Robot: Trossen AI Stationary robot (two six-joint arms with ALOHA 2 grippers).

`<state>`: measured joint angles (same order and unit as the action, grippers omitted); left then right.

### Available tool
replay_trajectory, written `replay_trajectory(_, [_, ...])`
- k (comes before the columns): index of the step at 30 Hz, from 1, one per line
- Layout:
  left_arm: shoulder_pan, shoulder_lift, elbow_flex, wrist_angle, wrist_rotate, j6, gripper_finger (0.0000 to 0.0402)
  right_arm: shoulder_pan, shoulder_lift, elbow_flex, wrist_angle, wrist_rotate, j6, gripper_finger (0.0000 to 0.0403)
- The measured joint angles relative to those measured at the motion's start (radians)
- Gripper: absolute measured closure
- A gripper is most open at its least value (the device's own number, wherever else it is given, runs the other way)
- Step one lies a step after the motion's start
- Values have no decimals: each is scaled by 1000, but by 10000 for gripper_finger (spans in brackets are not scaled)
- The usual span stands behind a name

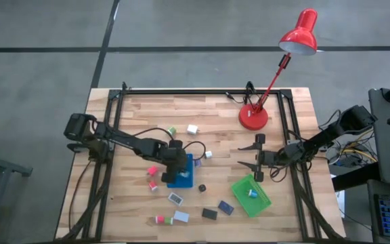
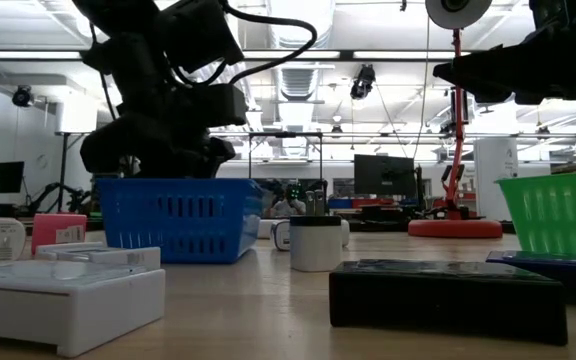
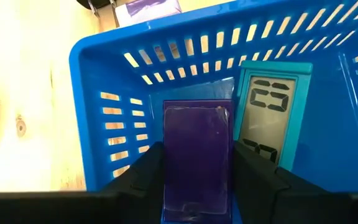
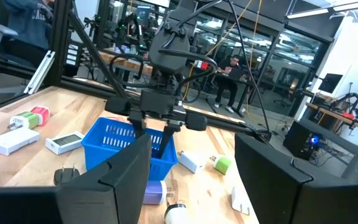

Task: Pick & Place Office items
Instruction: Put the top violet digital clock into the blue bin, then put the top white black charger adapter into the green bin

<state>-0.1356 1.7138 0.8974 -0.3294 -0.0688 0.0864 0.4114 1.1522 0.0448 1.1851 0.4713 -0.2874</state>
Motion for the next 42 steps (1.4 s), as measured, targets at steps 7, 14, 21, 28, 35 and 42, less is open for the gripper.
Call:
replay_trajectory(7, [0, 0, -1, 0, -4, -31, 262, 0, 0, 0, 0, 0, 0, 179])
replay_trajectory(14, [0, 0, -1, -1, -10, -45, 176, 0, 0, 0, -1, 0, 0, 179])
replay_trajectory(21, [1, 0, -2, -1, 19, -42, 172, 0, 0, 0, -2, 0, 0, 179])
replay_trajectory(28, [1, -14, -3, -8, 22, -42, 172, 0, 0, 0, -7, 0, 0, 179])
replay_trajectory(35, [0, -74, -4, -5, -19, -45, 171, 0, 0, 0, -11, 0, 5, 179])
replay_trajectory(42, [0, -114, -5, 35, -119, -30, 170, 0, 0, 0, -23, 0, 15, 179])
